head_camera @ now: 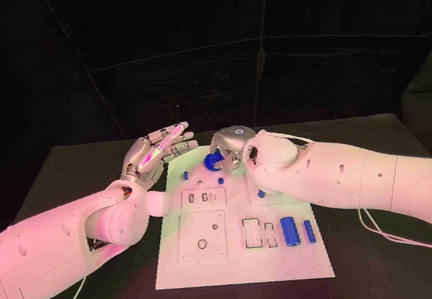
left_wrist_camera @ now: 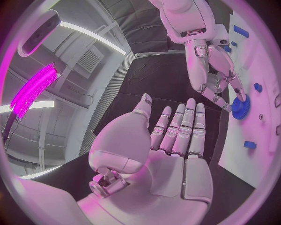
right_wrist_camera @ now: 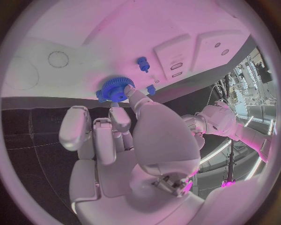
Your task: Assemble the parts on the task board
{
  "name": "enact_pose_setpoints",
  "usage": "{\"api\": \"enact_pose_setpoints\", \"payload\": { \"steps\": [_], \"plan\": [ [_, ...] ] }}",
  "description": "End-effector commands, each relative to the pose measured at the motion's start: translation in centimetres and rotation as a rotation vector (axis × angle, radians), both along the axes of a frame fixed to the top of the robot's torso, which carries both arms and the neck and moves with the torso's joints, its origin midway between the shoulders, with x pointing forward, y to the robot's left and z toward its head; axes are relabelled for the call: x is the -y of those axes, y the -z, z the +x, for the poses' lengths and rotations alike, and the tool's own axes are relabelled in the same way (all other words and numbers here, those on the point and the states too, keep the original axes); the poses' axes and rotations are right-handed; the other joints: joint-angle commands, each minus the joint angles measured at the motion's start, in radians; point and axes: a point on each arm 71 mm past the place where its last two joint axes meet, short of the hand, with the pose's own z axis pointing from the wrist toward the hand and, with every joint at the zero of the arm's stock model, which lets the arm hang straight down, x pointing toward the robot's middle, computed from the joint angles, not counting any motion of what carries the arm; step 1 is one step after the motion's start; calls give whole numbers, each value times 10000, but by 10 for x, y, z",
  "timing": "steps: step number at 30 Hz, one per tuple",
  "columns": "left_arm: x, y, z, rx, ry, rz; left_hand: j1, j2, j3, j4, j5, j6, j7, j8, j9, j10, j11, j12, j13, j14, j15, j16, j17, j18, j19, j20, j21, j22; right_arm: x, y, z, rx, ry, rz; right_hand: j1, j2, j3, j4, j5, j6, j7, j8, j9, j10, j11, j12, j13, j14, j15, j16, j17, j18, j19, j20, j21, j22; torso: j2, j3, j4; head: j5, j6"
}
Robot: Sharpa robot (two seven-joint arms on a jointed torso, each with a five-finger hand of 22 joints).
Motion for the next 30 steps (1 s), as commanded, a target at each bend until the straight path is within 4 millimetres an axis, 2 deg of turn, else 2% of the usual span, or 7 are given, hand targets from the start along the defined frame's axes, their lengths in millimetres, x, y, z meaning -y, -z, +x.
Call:
{"api": "enact_pose_setpoints", "payload": {
  "steps": [1, 8, 13, 16, 19, 24, 30],
  "plan": [
    [1, -2, 0, 117, 119, -48, 33, 66, 9, -31, 54, -34, 976, -59, -4, 76, 19, -40, -10, 54, 32, -66, -14, 69, -10, 5, 6, -16, 1, -2, 2, 111, 81, 14, -647, -206, -371, 471, -739, -165, 33, -103, -22, 96, 107, 137, 129, 747, 96, 83, 1167, -205, 31, 103, 56, 24, -2, 0, -4, -7, -3],
    [1, -1, 0, 99, 133, -45, 34, 66, 13, -36, 54, -49, 977, -64, -5, 75, 19, -44, -10, 50, 34, -71, -17, 69, -12, 5, 5, -18, 1, 1, 2, -199, 88, -117, -1520, -346, -1722, 1732, 227, -446, 114, -101, 4, 28, 206, 237, 230, 770, 175, 155, 1315, -211, 34, 199, 87, 60, -1, -3, 2, -18, -7],
    [1, -1, 0, 96, 128, -41, 32, 67, 14, -37, 54, -55, 978, -66, -6, 73, 20, -46, -10, 48, 34, -73, -18, 68, -13, 5, 4, -19, 5, 3, 3, -445, 132, -210, -1958, -107, -2389, 2502, 793, -282, 119, -26, 34, 68, 216, 383, 365, 781, 203, 187, 1382, -213, 48, 220, 125, 112, -3, -3, -1, -17, -7],
    [1, -1, 0, 95, 130, -42, 31, 67, 14, -37, 54, -57, 978, -67, -6, 73, 20, -46, -10, 48, 34, -74, -18, 68, -14, 5, 4, -20, 8, 3, 3, -491, 188, -173, -1978, 3, -2582, 2709, 906, -172, 95, 16, 44, 93, 199, 446, 424, 785, 192, 197, 1403, -219, 63, 215, 152, 154, -3, -5, -5, -13, -9],
    [1, -1, 0, 98, 134, -46, 31, 67, 14, -37, 54, -57, 978, -67, -6, 73, 20, -46, -10, 48, 34, -74, -18, 68, -14, 5, 4, -20, 14, -1, 2, -172, 261, 218, -1821, 147, -2674, 2769, 1118, -80, 69, 44, 46, 147, 174, 541, 511, 795, 176, 218, 1446, -230, 94, 199, 193, 221, -5, 0, -2, -11, 16],
    [-2, -2, 0, 115, 74, -27, 27, 68, 14, -36, 54, -50, 978, -68, -6, 71, 21, -49, -11, 45, 35, -77, -19, 68, -15, 5, 3, -21, 40, -10, -2, 475, 245, 1504, -863, 319, -2690, 2411, 1564, 15, 29, 49, 35, 297, 132, 807, 759, 811, 139, 252, 1514, -254, 156, 165, 278, 353, -36, 8, -56, -37, 38],
    [-5, -2, 0, 148, -17, 0, 26, 69, 15, -36, 54, -4, 978, -64, -2, 72, 21, -49, -11, 45, 35, -77, -20, 68, -15, 5, 3, -22, 95, -12, -10, -633, -281, 3295, 619, 412, -2398, 1582, 1325, 79, 4, 50, 30, 219, 88, 766, 761, 763, 100, 152, 1331, -237, 76, 136, 224, 257, -79, 12, -153, -141, 88]
  ]
}}
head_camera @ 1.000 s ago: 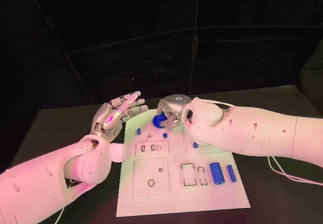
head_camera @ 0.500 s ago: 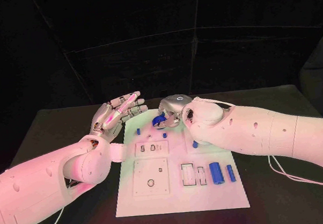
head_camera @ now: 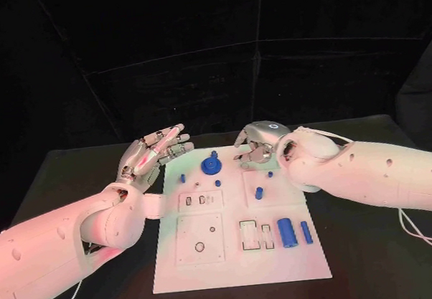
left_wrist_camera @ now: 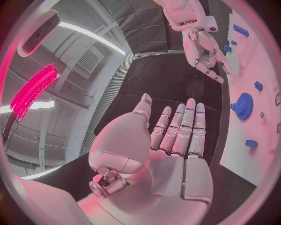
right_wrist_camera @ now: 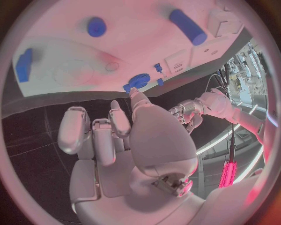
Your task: Assemble the parts on the task board
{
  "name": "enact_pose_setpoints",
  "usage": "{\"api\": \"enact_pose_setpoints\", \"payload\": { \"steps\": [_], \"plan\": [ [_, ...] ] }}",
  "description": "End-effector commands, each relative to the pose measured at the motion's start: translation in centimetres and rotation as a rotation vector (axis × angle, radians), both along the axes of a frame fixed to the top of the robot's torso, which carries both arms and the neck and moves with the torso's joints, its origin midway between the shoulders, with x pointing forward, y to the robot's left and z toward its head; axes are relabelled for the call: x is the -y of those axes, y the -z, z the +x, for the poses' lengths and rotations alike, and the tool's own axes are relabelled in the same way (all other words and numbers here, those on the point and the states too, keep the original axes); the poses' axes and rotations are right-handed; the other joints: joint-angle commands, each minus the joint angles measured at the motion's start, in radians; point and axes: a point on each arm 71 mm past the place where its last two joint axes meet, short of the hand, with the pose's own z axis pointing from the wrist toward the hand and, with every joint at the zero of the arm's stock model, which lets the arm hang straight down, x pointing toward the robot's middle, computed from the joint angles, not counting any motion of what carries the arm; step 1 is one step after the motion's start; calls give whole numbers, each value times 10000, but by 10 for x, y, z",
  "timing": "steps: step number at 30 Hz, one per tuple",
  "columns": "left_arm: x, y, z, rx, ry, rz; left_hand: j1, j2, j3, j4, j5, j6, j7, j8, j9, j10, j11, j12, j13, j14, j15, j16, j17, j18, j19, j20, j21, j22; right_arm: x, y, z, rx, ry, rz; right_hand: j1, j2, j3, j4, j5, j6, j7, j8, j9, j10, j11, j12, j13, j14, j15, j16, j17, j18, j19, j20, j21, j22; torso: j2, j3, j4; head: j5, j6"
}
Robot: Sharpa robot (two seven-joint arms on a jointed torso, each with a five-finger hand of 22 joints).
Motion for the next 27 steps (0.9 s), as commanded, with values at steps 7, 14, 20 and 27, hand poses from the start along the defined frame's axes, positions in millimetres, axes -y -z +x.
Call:
{"api": "enact_pose_setpoints", "payload": {
  "steps": [7, 14, 20, 27],
  "plan": [
    [-3, -1, 1, 180, -8, -16, 25, 70, 16, -36, 54, 26, 977, -60, 1, 74, 20, -48, -10, 48, 35, -37, -11, 69, -15, 5, 3, -15, 70, -7, -14, -1822, -1033, 3805, 782, -254, -42, -617, -601, 128, -103, 71, 0, -192, -150, -154, -133, 769, -116, -31, 1439, -94, -229, -85, -196, -374, -74, 72, -201, -200, 88],
    [-2, 0, 2, 173, 15, -26, 25, 73, 19, -38, 54, 50, 973, -56, 4, 83, 18, -45, -9, 58, 32, -33, -9, 70, -13, 4, 4, -16, 115, -6, -14, -1994, -471, 3901, 906, -317, -128, -767, -367, 121, -59, 70, -9, -186, -125, -133, -121, 786, -109, 4, 1516, -107, -207, -98, -169, -321, -40, 68, -161, -414, 134],
    [-2, 1, 2, 148, 24, -27, 25, 73, 19, -38, 54, 50, 973, -56, 4, 83, 18, -45, -9, 58, 32, -33, -9, 70, -13, 4, 4, -16, 128, -2, -8, -1903, -214, 3543, 982, -291, -150, -847, -186, 52, -19, 35, -24, -189, -95, -133, -124, 797, -86, 25, 1561, -112, -193, -84, -153, -298, -26, 96, -151, -479, 112],
    [-1, 4, 3, 103, 36, -24, 25, 76, 23, -40, 54, 54, 971, -54, 5, 92, 15, -43, -7, 70, 29, -28, -8, 71, -12, 4, 5, -17, 139, 4, 2, -1852, 170, 3245, 1011, -261, -164, -888, -77, -26, 4, -1, -33, -210, -75, -156, -148, 802, -69, 36, 1585, -111, -196, -69, -154, -306, -34, 58, -97, -517, 92]
  ]
}}
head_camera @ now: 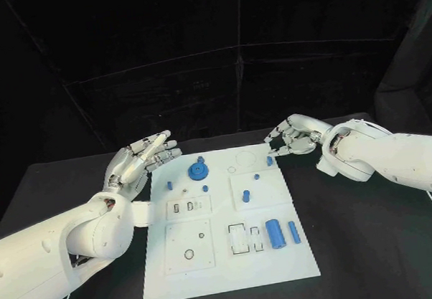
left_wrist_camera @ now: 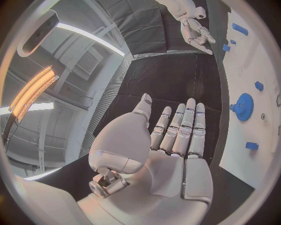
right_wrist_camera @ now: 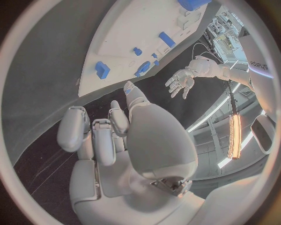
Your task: Assemble the parts on the task board
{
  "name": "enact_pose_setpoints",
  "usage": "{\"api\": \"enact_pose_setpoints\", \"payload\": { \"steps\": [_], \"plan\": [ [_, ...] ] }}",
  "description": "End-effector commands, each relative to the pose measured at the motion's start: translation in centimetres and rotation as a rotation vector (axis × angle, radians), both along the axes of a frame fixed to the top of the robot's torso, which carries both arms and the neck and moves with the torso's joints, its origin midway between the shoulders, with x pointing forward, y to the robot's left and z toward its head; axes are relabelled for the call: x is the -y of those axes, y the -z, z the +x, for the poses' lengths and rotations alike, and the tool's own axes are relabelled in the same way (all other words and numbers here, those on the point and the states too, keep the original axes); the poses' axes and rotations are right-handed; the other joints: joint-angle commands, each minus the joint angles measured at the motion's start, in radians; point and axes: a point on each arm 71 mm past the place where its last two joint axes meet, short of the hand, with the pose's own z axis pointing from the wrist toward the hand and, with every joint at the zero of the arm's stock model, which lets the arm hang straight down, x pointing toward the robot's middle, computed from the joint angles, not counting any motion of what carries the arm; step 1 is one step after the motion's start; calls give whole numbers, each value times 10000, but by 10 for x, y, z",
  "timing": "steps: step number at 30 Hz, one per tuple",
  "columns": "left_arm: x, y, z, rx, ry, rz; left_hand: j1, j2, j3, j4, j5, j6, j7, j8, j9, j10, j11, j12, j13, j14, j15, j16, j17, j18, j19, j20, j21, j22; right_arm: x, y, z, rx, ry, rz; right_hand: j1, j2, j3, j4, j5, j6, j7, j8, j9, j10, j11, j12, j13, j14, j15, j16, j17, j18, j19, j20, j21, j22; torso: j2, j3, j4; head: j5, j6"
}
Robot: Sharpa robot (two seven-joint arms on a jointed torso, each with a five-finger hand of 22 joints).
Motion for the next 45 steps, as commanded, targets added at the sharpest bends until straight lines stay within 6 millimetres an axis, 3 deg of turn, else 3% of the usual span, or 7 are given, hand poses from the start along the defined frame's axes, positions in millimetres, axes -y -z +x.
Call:
{"api": "enact_pose_setpoints", "payload": {
  "steps": [1, 11, 22, 26, 45],
  "plan": [
    [2, -1, 0, 136, 157, -85, 25, 76, 23, -40, 54, 54, 971, -54, 4, 56, -22, -43, -6, 70, 29, -29, -9, 71, -12, 4, 5, -11, 0, 1, 3, -63, -184, -57, 122, 13, 8, -77, 67, -82, -5, -44, -15, -48, 17, 8, -22, 801, 10, 30, 1592, -114, -14, 10, -13, 3, 0, -17, 27, 7, -17],
    [2, 0, 0, 114, 156, -78, 25, 76, 23, -40, 54, 54, 971, -54, 4, 56, -22, -43, -6, 70, 29, -29, -9, 71, -12, 4, 5, -11, 1, 12, 4, -500, -271, -525, 115, 10, -4, -79, 77, -105, -1, -55, -18, -54, 20, 2, -28, 801, 14, 30, 1592, -112, -18, 12, -16, -5, -2, -34, -15, 3, -68],
    [2, 1, 0, 106, 173, -84, 25, 78, 27, -44, 54, 44, 970, -56, 3, 61, -23, -42, -6, 77, 27, -27, -9, 72, -12, 4, 6, -12, 3, 31, -2, -867, -199, -686, 79, 27, -24, -65, 95, -95, 8, -44, -10, -32, 29, 39, 3, 808, 21, 44, 1623, -120, 1, 19, 5, 39, -9, -35, 7, -24, -102],
    [1, 1, 0, 106, 171, -82, 25, 78, 27, -44, 54, 44, 970, -56, 3, 61, -23, -42, -6, 77, 27, -27, -9, 72, -12, 4, 6, -12, 2, 35, -1, -833, -125, -674, 54, 55, -33, -53, 122, -82, 15, -33, -5, -21, 35, 54, 14, 817, 26, 63, 1660, -126, 16, 24, 22, 71, -4, -19, 12, -18, -96],
    [1, 1, 1, 87, 157, -68, 25, 78, 30, -49, 54, 41, 970, -58, 3, 63, -24, -44, -6, 80, 27, -28, -10, 73, -13, 4, 5, -15, -1, 37, 3, -650, 132, -481, -7, 174, -37, -13, 136, -51, 29, -8, 6, 25, 48, 121, 62, 827, 40, 86, 1705, -138, 52, 39, 61, 140, -6, -26, 2, -42, -114]
  ]
}}
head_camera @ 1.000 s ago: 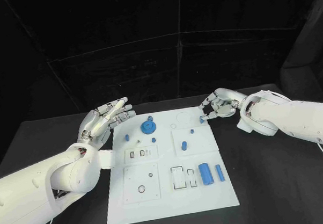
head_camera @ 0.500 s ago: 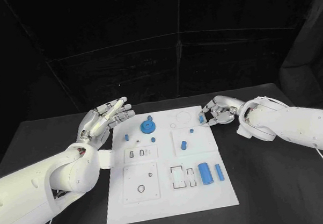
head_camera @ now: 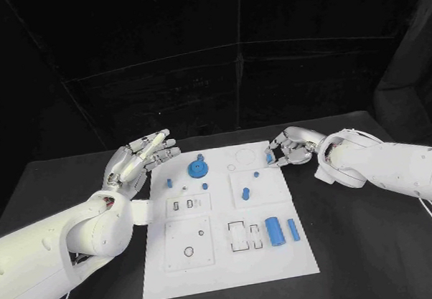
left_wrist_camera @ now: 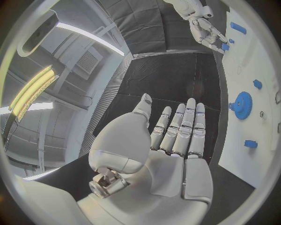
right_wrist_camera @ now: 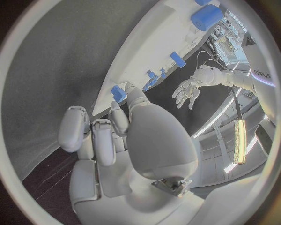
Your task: Assemble the parts on the task board
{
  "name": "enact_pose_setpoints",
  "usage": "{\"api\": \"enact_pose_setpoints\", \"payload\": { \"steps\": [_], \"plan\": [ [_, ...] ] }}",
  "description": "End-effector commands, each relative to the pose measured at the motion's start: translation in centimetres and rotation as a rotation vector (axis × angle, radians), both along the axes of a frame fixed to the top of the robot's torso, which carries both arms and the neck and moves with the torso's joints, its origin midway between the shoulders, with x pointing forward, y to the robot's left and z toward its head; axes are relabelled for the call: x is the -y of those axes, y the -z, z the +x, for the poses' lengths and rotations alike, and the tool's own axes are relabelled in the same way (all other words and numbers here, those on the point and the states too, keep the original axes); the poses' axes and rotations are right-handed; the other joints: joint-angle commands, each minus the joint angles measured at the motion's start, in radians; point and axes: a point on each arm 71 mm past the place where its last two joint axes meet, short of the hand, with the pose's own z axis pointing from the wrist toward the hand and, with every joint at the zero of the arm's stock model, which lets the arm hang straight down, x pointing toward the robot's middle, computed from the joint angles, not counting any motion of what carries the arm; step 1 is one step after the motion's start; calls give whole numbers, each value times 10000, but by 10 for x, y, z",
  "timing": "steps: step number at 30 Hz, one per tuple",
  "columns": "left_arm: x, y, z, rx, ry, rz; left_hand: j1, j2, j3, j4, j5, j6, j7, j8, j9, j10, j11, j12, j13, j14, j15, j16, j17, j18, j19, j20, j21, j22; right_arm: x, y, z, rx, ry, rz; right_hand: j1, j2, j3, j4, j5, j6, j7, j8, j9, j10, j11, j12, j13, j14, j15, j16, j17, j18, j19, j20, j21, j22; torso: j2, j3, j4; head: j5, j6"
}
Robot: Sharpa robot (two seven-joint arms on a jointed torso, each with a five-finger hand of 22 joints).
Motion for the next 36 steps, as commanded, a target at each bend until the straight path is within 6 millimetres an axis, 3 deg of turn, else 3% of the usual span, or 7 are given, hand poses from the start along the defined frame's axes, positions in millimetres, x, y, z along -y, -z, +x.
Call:
{"api": "enact_pose_setpoints", "payload": {
  "steps": [1, 7, 15, 32, 36],
  "plan": [
    [1, -1, 0, 127, 153, -74, 25, 78, 30, -49, 54, 41, 970, -58, 3, 63, -24, -44, -6, 44, -10, -28, -11, 73, -12, 4, 5, -11, 0, -1, 1, 103, 105, 66, -15, 129, -5, 15, 18, 41, 19, 12, 19, 35, 46, 86, 36, 829, 39, 44, 1713, -141, 56, 41, 66, 24, 2, 0, -1, -22, -6],
    [1, -1, 0, 122, 155, -72, 25, 78, 30, -49, 54, 41, 970, -58, 3, 63, -24, -44, -6, 44, -10, -28, -11, 73, -12, 4, 5, -11, 0, 0, 2, -31, 134, 5, 90, 412, 147, -71, -432, 571, -66, 292, 88, 104, -27, 191, 111, 844, -13, 76, 1778, -158, 118, 9, 137, 144, -1, -2, 17, -30, -26],
    [1, -1, 0, 102, 165, -68, 25, 78, 30, -49, 54, 41, 970, -58, 3, 63, -24, -44, -6, 44, -10, -28, -11, 73, -12, 4, 5, -11, 0, 1, 2, -158, 97, -74, 136, 653, 362, -117, -596, 996, -181, 445, 103, 184, -125, 291, 197, 858, -87, 107, 1842, -178, 172, -51, 202, 260, -1, 0, -6, -39, -24],
    [2, -1, 0, 52, 225, -74, 22, 79, 32, -51, 54, 29, 970, -63, 1, 64, -24, -47, -7, 44, -10, -30, -12, 73, -14, 4, 4, -13, -5, 3, 4, -215, 61, -151, 142, 672, 413, -141, -649, 1082, -210, 457, 94, 201, -152, 308, 213, 865, -111, 121, 1871, -188, 193, -73, 227, 310, -2, 0, 0, -68, -49],
    [2, -1, -1, 42, 306, -93, 20, 79, 33, -51, 54, 14, 971, -65, 0, 63, -23, -49, -7, 43, -9, -31, -13, 73, -15, 4, 4, -14, -6, 2, 4, -115, 91, -208, 196, 770, 550, -192, -708, 1242, -263, 494, 91, 225, -198, 324, 230, 868, -149, 127, 1885, -193, 209, -108, 246, 343, -4, 0, 4, -74, -59]
  ]
}}
